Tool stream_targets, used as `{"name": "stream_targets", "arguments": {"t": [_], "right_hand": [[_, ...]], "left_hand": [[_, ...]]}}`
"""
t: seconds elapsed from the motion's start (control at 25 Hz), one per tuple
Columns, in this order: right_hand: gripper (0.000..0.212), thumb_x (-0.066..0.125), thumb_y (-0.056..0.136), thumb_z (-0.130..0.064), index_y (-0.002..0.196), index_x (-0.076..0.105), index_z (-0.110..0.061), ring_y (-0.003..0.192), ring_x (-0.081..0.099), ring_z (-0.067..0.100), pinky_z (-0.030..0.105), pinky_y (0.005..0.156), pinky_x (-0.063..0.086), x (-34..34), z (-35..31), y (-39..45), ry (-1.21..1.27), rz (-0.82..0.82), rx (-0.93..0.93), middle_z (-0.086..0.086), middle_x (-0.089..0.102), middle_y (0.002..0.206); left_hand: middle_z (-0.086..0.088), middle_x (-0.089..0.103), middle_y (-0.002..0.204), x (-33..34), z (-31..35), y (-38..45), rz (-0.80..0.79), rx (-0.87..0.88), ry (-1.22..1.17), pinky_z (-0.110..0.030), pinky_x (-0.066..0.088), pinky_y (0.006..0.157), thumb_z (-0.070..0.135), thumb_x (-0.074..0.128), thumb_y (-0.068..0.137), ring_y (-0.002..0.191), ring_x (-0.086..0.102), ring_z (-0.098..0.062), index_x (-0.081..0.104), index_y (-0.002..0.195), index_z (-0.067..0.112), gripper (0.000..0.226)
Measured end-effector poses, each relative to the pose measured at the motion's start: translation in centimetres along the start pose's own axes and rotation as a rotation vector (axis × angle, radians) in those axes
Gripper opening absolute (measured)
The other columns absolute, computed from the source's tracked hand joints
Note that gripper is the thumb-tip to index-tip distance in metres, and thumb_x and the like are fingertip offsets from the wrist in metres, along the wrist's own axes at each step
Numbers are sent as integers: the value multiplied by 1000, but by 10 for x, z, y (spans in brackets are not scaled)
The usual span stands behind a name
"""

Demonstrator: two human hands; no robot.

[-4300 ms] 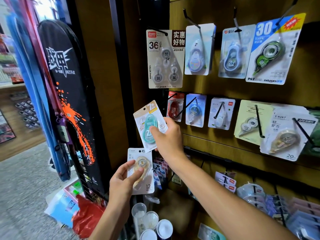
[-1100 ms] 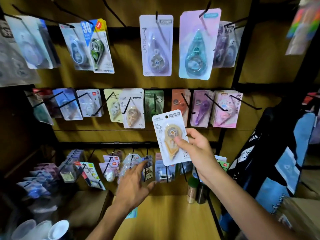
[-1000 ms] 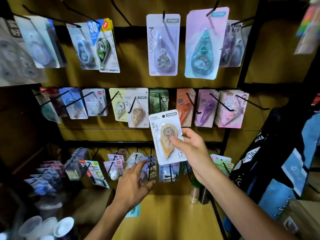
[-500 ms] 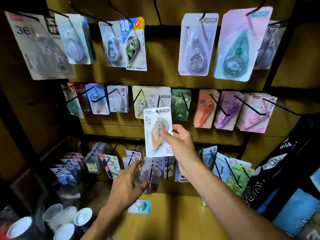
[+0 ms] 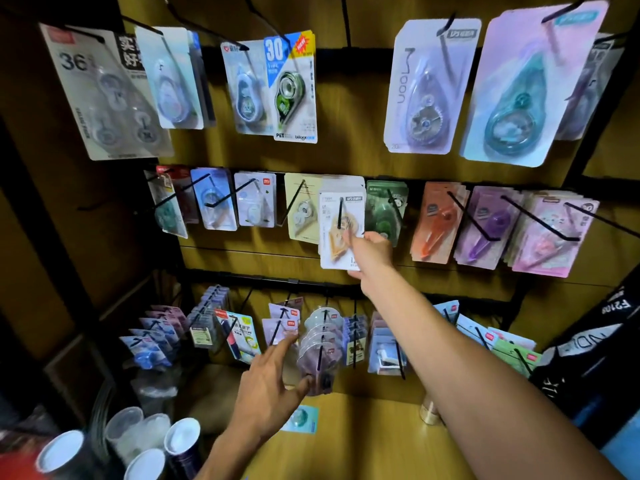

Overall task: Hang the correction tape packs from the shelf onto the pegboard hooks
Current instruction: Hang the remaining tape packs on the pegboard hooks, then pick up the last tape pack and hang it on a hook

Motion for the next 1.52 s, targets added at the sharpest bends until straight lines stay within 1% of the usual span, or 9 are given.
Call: {"name": "stream_targets", "arguments": {"t": [0.16, 0.4, 0.64, 0.84, 0.92, 1.08, 1.24, 1.36, 1.52], "right_hand": [[39, 67, 90, -31, 121, 56, -9, 111, 58, 30, 46, 87, 54, 14, 5, 20, -20, 23, 33, 14, 61, 122], [16, 68, 84, -25, 97, 59, -21, 93, 63, 19, 44, 92, 55, -18, 72, -13, -55, 141, -86, -3, 65, 93], [22, 58, 90, 1, 89, 59, -21, 77, 59, 14, 19, 50, 48, -89, 266, -72, 25, 253, 91, 5, 65, 95], [23, 68, 83, -2, 82, 62, -24, 86, 61, 23, 44, 78, 51, -115, 439, -57, -188, 230, 338, 5, 68, 90], [30, 71, 81, 0, 79, 59, -27, 88, 61, 26, 42, 80, 50, -115, 489, -44, -278, 208, 362, 7, 67, 90], [25, 70, 82, 5, 92, 57, -14, 84, 57, 15, 9, 67, 45, -114, 533, -46, -345, 106, 418, 8, 61, 91], [22, 63, 93, -16, 112, 53, -20, 87, 57, 13, 21, 84, 45, -135, 554, -51, -427, -102, 547, 2, 61, 101], [22, 68, 86, 2, 106, 60, 0, 80, 55, 22, 3, 63, 41, -148, 564, -53, -470, 29, 510, 15, 62, 102], [19, 69, 80, 11, 96, 64, 1, 65, 50, 16, 2, 55, 40, -157, 576, -59, -491, 114, 557, 21, 64, 90]], "left_hand": [[10, 54, 138, 4, -24, -20, -37, -78, -54, -32, 43, 99, 44, 65, 82, 123, 48, -15, 37, 145, 34, 69], [5, 65, 124, 46, -61, -57, -118, -268, -151, -43, 52, 92, 47, 61, 71, 114, 61, -18, 51, 132, 31, 63], [-6, 62, 128, 131, -98, -87, -313, -442, -60, -39, 50, 93, 32, 69, 82, 111, 60, -25, 50, 135, 25, 57], [-8, 58, 132, 219, -163, -79, -546, -526, 76, -37, 47, 97, 36, 65, 83, 121, 53, -27, 46, 138, 25, 60], [-11, 58, 132, 255, -197, -65, -620, -565, 133, -40, 45, 99, 43, 61, 76, 122, 52, -32, 45, 139, 23, 68], [-13, 52, 137, 311, -241, -25, -702, -544, 250, -45, 43, 103, 47, 51, 70, 127, 47, -36, 41, 142, 19, 78], [-15, 27, 154, 362, -255, 13, -640, -475, 438, -50, 37, 104, 37, 56, 89, 138, 30, -37, 26, 150, 18, 70], [-11, 1, 164, 390, -273, 27, -683, -566, 480, -56, 24, 112, 43, 53, 90, 148, 9, -36, 4, 155, 25, 83], [-16, 14, 159, 398, -288, 23, -785, -512, 515, -53, 23, 111, 53, 63, 81, 143, 23, -36, -4, 155, 25, 104]]}}
Point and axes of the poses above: each hand's wrist, its own y-axis towards the middle knuckle, its own x-axis out of the palm, z = x × y, the point moved 4 cm from there along y, towards the middle knuckle
